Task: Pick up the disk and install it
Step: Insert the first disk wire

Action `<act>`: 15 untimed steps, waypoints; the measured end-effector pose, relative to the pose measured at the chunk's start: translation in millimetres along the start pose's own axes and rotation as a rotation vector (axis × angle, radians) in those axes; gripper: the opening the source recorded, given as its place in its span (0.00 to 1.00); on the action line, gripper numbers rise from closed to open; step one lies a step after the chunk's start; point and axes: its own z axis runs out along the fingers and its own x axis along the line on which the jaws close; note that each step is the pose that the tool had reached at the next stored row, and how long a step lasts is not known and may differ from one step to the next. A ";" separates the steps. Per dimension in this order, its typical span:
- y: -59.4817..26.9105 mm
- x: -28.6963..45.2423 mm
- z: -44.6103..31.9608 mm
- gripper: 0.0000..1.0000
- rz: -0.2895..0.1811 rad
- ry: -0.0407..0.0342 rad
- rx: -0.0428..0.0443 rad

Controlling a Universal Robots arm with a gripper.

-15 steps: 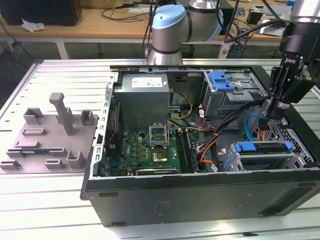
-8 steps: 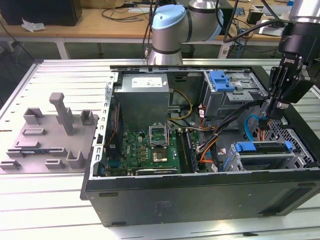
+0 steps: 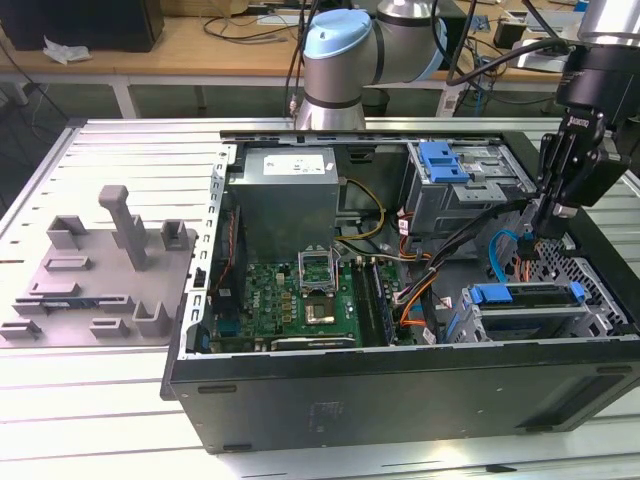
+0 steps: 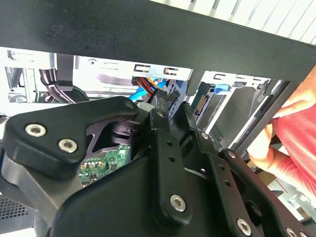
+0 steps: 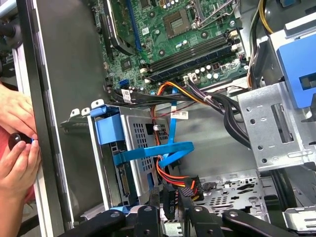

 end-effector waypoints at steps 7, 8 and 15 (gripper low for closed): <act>0.0 0.0 0.1 0.17 0.004 -0.0002 -0.0019; 0.0 0.0 0.1 0.17 0.004 -0.0002 -0.0019; 0.3 0.1 0.2 0.17 0.004 -0.0002 -0.0020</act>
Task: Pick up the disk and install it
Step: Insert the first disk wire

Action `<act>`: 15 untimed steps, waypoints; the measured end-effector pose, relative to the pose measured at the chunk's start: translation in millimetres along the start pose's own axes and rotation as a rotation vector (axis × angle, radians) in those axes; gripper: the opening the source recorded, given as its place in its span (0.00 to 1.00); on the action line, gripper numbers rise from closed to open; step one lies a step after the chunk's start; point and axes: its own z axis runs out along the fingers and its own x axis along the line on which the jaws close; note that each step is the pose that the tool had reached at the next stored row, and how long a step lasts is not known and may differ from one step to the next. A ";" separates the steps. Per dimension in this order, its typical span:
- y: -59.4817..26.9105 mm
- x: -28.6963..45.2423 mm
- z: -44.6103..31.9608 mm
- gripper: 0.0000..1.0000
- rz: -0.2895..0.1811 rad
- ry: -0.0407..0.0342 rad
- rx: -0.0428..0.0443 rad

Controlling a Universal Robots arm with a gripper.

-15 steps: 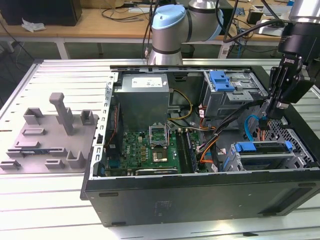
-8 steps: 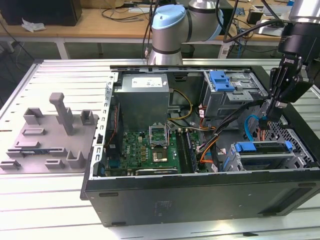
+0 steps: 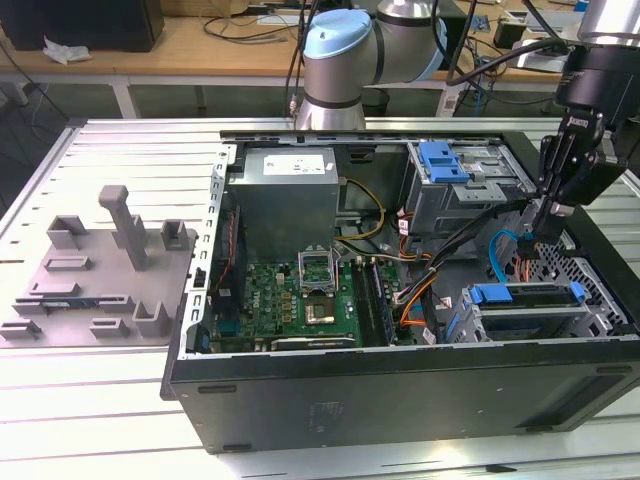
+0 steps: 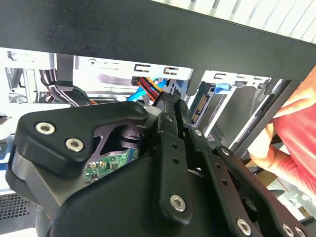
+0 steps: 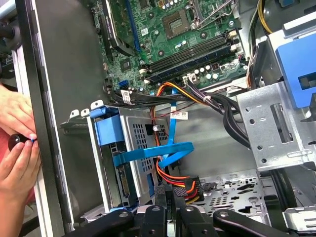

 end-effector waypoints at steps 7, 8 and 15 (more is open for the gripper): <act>4.9 2.7 0.9 0.17 -0.001 -0.0137 -0.0011; 5.2 3.4 0.8 0.17 -0.001 -0.0162 -0.0011; 8.1 15.3 1.4 0.17 -0.002 -0.0392 0.0040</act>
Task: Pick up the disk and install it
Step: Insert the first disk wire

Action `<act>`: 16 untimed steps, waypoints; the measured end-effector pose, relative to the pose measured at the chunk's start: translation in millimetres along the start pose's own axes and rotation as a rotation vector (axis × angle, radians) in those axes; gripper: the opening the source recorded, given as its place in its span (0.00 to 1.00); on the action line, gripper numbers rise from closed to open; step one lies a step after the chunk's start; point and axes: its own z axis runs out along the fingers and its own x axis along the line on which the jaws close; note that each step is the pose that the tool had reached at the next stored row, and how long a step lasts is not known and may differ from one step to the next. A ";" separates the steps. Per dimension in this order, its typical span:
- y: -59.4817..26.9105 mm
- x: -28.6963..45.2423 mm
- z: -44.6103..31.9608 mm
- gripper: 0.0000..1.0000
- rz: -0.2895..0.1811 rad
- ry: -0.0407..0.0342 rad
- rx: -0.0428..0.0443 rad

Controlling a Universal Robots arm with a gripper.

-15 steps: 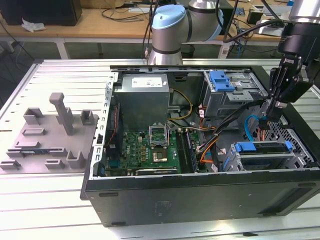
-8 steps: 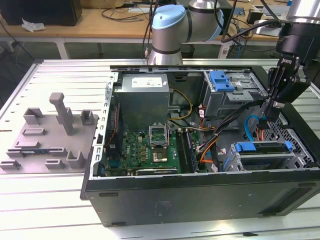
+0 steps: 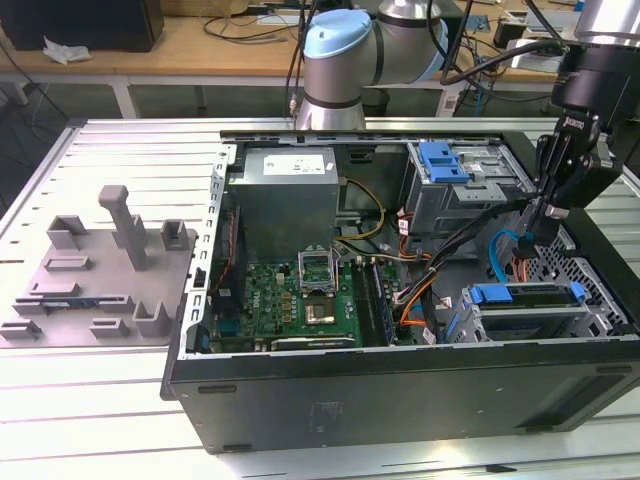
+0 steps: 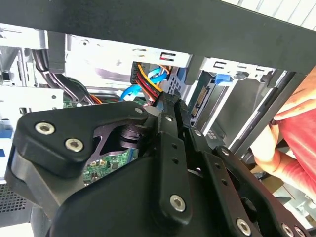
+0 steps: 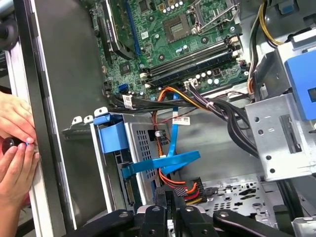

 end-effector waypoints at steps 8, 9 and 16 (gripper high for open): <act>-0.6 14.6 2.8 0.17 -0.013 -0.0264 0.0087; -0.6 15.6 3.2 0.17 -0.015 -0.0276 0.0096; 0.7 25.8 7.3 0.17 -0.042 -0.0401 0.0218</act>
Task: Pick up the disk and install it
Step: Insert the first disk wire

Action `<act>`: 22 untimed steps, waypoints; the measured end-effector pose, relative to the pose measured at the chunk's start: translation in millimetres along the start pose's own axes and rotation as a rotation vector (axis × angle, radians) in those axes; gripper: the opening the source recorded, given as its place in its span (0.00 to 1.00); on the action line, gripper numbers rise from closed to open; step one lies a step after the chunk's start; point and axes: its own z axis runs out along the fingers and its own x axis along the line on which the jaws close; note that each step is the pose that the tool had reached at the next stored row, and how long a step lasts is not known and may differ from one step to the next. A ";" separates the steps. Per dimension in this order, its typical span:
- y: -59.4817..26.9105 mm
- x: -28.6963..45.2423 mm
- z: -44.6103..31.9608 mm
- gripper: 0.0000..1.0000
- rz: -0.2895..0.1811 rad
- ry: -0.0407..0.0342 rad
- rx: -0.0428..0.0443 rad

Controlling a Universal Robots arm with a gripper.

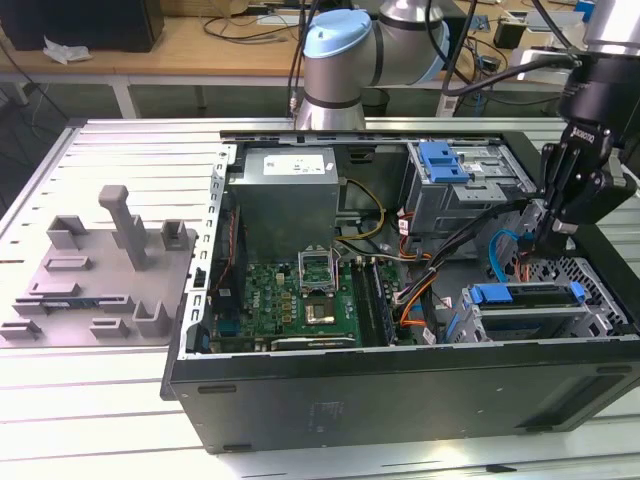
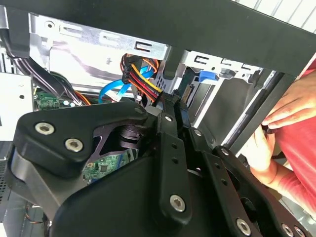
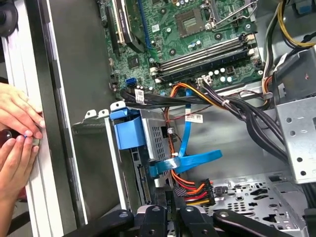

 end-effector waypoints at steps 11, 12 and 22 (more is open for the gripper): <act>2.6 5.9 2.2 0.17 -0.041 -0.0406 0.0149; 2.9 6.5 2.4 0.17 -0.042 -0.0437 0.0158; 4.7 14.6 4.5 0.17 -0.059 -0.0708 0.0274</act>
